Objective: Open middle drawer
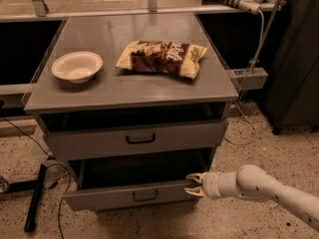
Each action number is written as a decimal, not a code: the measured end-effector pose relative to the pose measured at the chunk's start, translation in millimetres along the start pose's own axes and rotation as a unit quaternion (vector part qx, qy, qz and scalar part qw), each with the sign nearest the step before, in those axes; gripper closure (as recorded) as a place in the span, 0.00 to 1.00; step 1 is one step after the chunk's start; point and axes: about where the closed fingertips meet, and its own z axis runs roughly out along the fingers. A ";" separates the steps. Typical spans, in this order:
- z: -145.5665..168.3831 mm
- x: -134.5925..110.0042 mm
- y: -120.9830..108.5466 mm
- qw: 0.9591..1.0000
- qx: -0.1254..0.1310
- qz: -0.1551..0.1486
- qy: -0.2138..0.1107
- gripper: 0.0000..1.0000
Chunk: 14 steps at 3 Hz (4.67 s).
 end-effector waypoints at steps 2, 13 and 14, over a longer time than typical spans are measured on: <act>-1.6 -1.4 -0.7 1.000 0.000 0.000 0.000 0.35; 8.5 -4.5 35.9 1.000 -0.022 0.012 -0.009 0.82; 8.5 -4.5 35.9 1.000 -0.022 0.012 -0.009 0.59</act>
Offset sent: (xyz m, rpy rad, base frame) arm -0.0002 -0.0001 0.0023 0.0000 0.0000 0.0000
